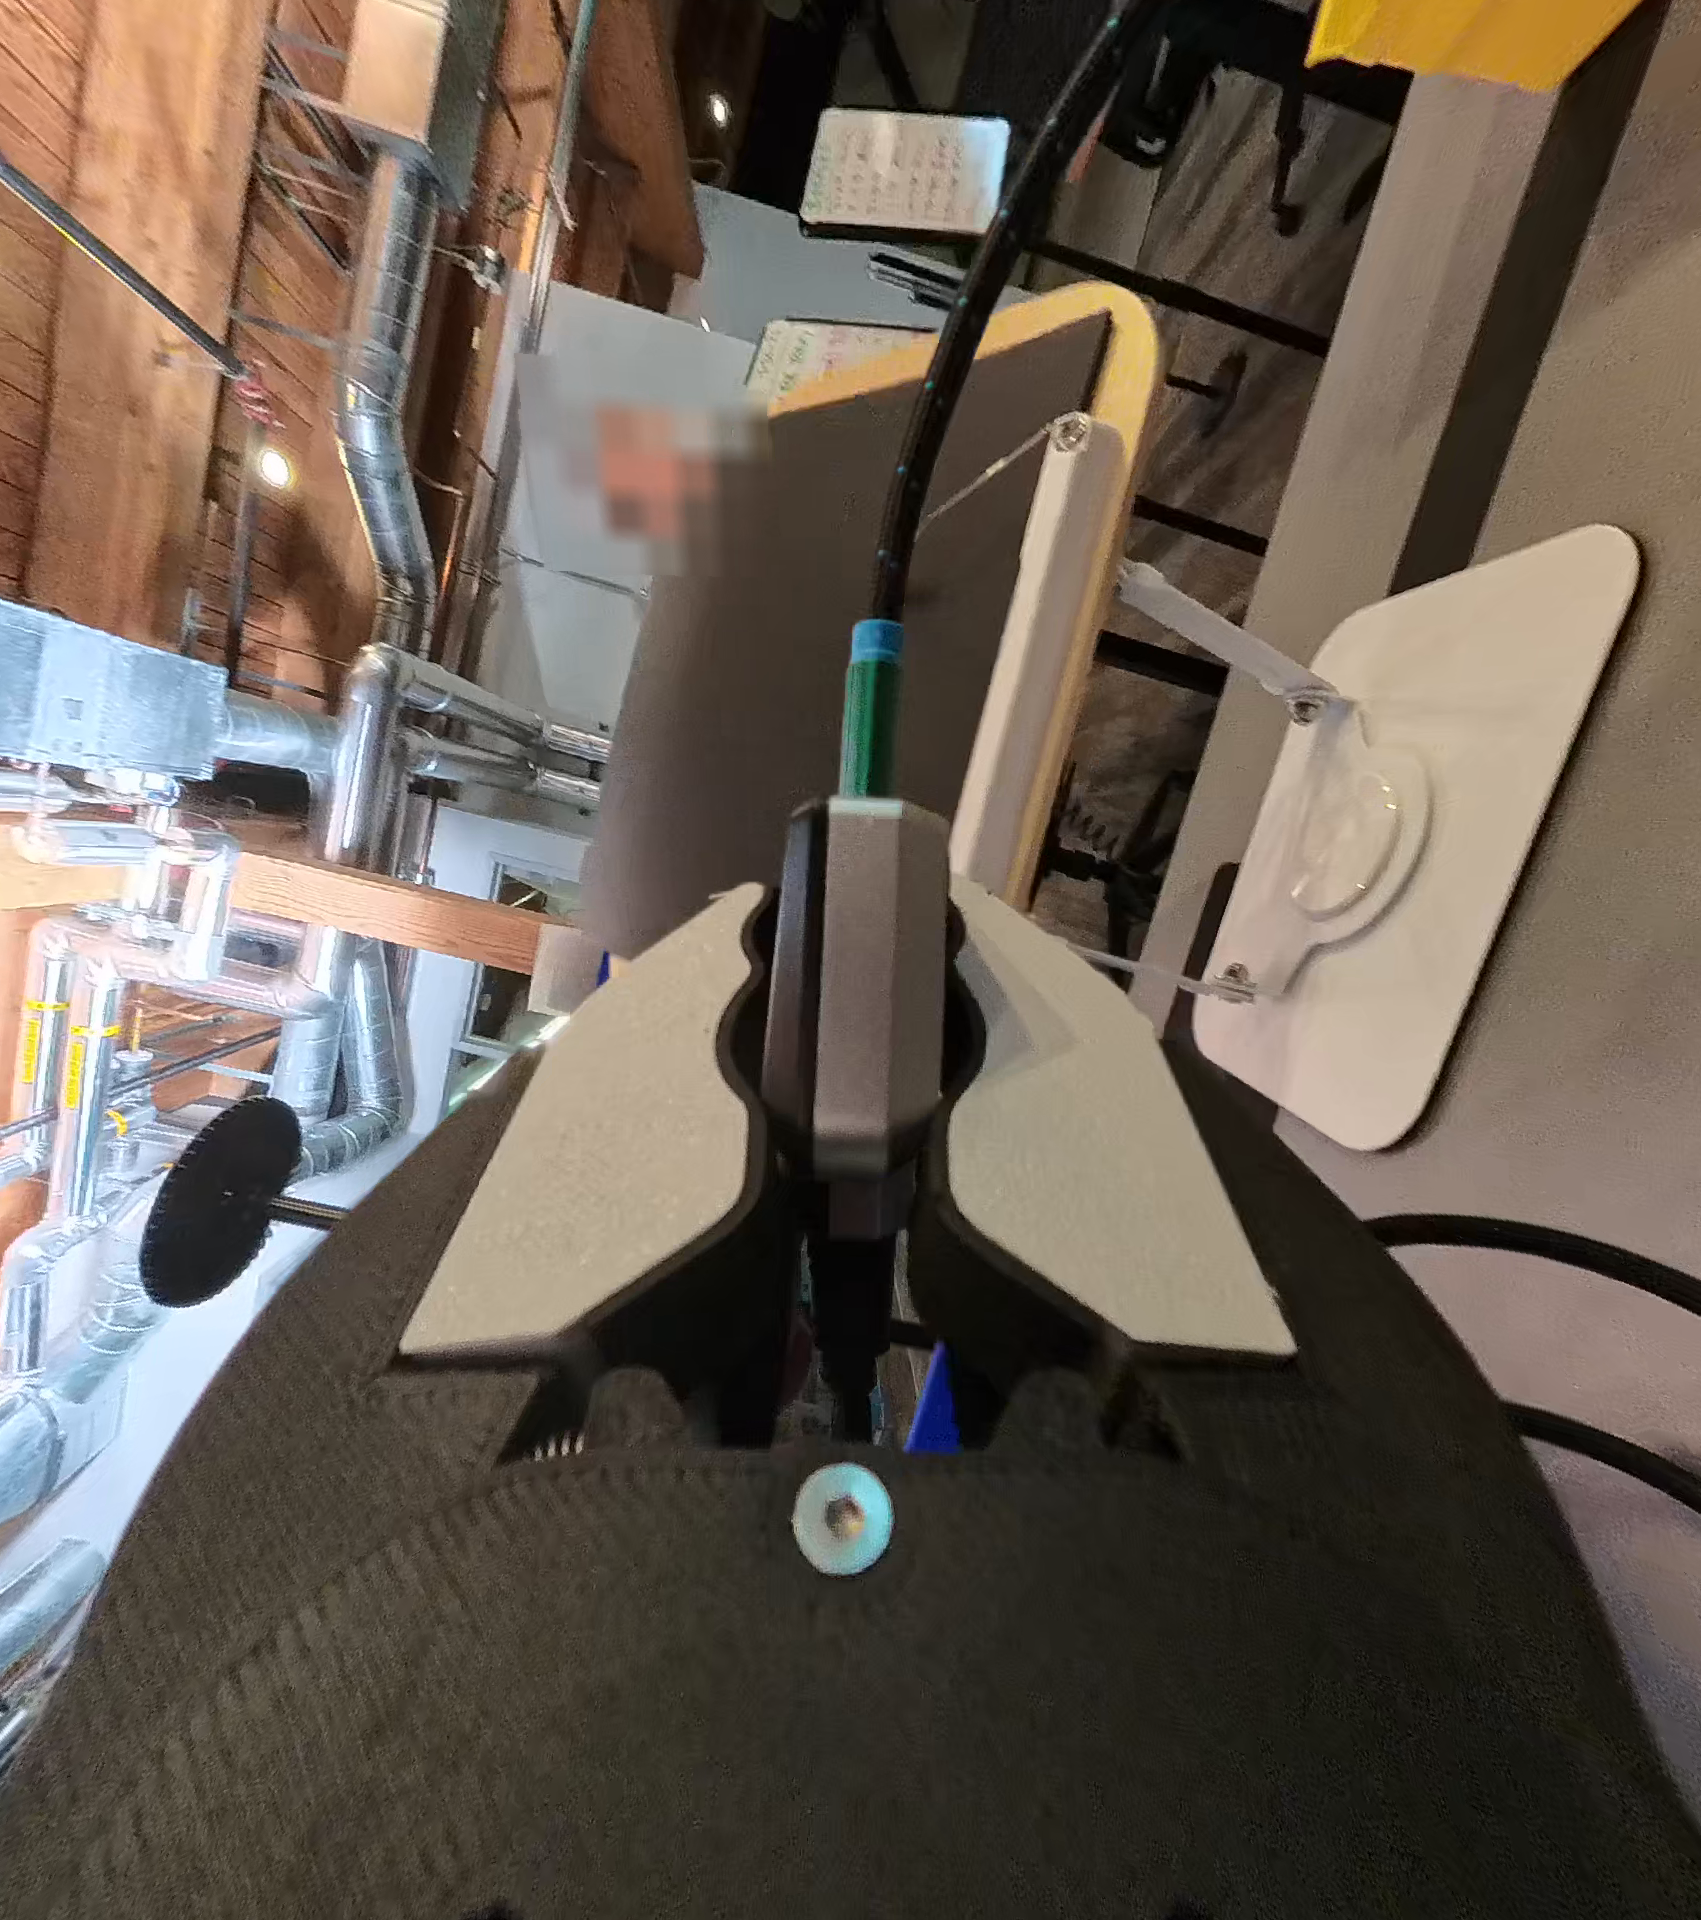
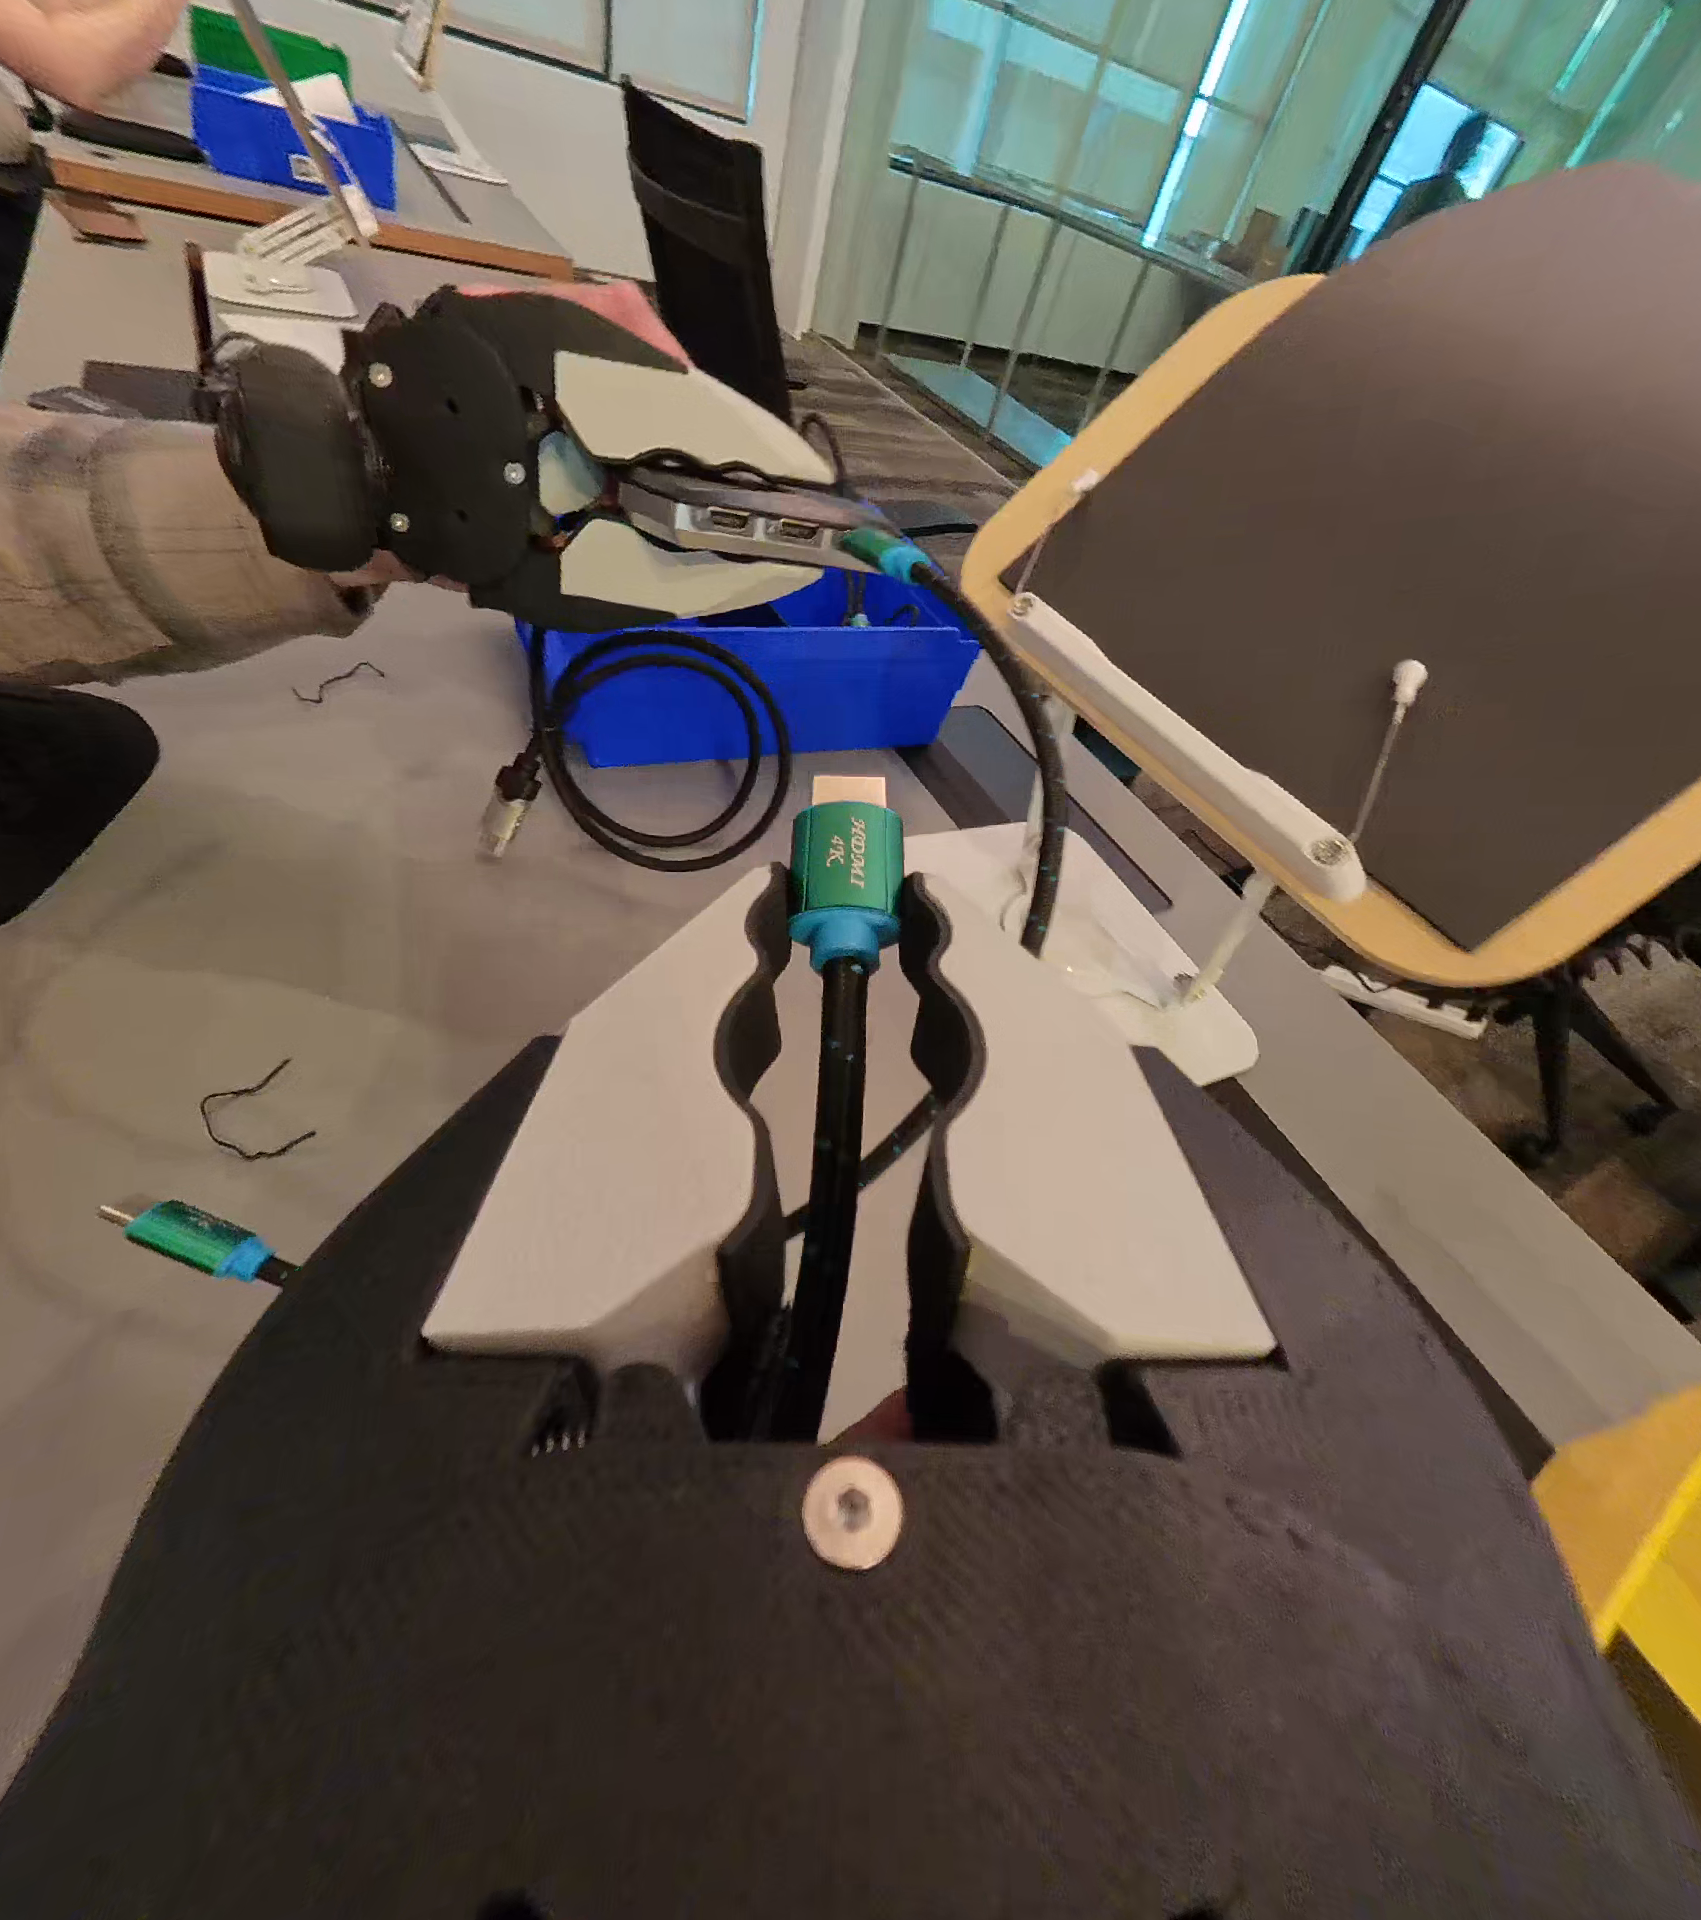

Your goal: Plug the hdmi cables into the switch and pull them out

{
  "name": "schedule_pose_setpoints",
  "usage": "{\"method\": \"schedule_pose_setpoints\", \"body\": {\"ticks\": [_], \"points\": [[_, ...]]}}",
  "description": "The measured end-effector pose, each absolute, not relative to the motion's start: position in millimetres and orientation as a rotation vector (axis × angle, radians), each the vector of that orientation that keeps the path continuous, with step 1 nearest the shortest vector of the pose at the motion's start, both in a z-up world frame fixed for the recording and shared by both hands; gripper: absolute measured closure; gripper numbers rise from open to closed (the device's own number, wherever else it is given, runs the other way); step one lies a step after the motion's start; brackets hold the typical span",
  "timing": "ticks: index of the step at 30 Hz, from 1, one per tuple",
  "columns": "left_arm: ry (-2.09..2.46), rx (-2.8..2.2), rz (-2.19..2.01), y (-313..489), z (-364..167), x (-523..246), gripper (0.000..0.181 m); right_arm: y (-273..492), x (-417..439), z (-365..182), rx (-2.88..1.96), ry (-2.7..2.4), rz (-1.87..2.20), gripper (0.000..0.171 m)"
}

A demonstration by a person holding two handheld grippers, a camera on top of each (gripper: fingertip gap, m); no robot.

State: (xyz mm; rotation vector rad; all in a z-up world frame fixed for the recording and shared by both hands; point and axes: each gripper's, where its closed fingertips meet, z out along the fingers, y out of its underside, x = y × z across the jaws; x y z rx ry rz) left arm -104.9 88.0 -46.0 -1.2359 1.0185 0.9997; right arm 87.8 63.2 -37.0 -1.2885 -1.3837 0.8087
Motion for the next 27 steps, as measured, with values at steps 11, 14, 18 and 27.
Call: {"method": "schedule_pose_setpoints", "body": {"ticks": [11,14,18,27], "points": [[1.215,-1.395,1.023,134,-144,-67,0.155,81,101,-91,-1.402,-1.375,0.671,0.153],[1.253,-1.461,1.018,149,-171,-65,0.154,79,98,-102,-1.408,-1.373,0.695,0.153],[1.298,-1.504,1.000,159,-207,-67,0.154,80,96,-112,-1.411,-1.364,0.689,0.153],[1.407,-1.541,0.907,151,-240,-58,0.149,81,92,-131,-1.422,-1.383,0.687,0.153]]}}
